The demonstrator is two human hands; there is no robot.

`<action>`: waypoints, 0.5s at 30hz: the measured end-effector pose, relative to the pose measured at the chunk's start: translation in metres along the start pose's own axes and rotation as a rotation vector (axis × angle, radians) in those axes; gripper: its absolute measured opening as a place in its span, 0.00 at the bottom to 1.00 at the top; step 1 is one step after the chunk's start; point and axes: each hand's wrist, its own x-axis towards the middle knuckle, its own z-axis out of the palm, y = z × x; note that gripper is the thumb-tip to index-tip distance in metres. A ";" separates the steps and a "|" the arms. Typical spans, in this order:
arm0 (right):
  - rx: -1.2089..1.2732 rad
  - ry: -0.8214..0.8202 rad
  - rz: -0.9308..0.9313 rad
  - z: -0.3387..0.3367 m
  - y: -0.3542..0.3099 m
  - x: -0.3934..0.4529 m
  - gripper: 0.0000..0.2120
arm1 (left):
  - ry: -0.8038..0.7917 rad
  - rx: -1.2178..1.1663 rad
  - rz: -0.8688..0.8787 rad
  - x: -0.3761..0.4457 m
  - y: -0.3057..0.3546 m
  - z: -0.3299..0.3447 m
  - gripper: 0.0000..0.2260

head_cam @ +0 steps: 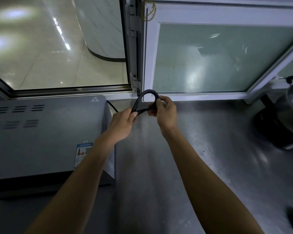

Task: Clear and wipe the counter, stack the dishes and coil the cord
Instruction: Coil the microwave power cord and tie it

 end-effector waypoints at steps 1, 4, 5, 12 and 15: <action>0.016 0.002 0.007 0.002 0.000 -0.001 0.08 | 0.004 -0.005 0.000 -0.001 -0.001 -0.001 0.15; 0.011 0.011 0.009 0.007 -0.001 -0.006 0.08 | 0.002 -0.021 -0.007 -0.004 -0.003 -0.003 0.15; 0.000 0.017 0.007 0.008 -0.002 -0.006 0.08 | 0.003 -0.027 -0.012 -0.004 -0.003 -0.003 0.15; -0.199 0.064 -0.064 0.001 -0.013 -0.011 0.08 | 0.027 -0.080 -0.025 0.002 0.001 -0.001 0.15; -0.271 0.090 -0.114 -0.008 -0.023 -0.007 0.10 | 0.040 -0.098 -0.018 0.005 0.006 -0.003 0.15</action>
